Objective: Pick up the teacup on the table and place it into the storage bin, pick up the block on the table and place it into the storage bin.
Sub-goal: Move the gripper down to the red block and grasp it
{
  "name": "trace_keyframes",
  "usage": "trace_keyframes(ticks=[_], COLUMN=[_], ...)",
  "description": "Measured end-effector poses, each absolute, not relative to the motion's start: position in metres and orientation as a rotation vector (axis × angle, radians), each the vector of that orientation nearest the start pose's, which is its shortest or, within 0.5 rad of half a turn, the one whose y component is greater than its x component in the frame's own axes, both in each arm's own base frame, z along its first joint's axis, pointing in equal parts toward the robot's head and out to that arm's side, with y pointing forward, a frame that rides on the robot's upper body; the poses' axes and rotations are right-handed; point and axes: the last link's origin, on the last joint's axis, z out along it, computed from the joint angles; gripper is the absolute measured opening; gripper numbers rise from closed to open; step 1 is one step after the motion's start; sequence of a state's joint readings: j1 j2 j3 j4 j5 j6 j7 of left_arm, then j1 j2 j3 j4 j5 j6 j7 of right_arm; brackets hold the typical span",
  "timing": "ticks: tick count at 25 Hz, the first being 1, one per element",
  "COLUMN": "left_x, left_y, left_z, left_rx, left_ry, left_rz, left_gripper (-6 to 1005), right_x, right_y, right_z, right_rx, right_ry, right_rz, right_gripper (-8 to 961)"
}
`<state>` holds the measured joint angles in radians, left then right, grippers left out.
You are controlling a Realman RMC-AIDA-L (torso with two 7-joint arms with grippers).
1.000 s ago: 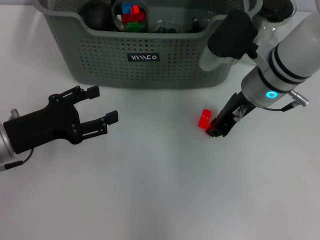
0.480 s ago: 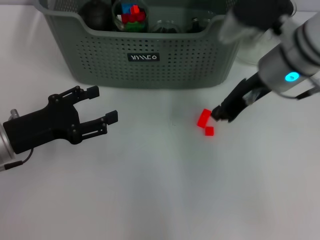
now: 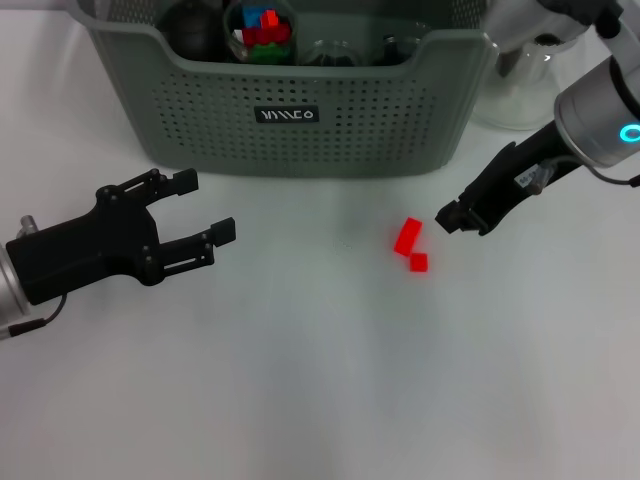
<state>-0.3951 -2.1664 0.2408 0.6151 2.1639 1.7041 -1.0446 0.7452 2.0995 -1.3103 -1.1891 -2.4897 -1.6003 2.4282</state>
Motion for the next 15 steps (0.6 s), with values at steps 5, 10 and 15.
trace_keyframes(ticks=[5,10,15], left_x=[-0.309,-0.309,-0.310], left_y=[0.266,0.268,0.269], left_z=[-0.003,-0.002,-0.002], left_rx=[-2.477,-2.473,-2.468], left_ry=[-0.570,-0.568,-0.570], left_rz=[-0.860,-0.855,-0.844], left_gripper=[825,825,825], right_x=[0.150,0.158,0.172], right_y=[0.361,0.357,0.355], right_z=[-0.025,-0.033,-0.052], right_rx=[-2.827,-2.867,-2.916], right_ry=[0.819,0.641,0.504], right_rz=[-0.469,-0.540,-0.561], right_gripper=[49,148,276])
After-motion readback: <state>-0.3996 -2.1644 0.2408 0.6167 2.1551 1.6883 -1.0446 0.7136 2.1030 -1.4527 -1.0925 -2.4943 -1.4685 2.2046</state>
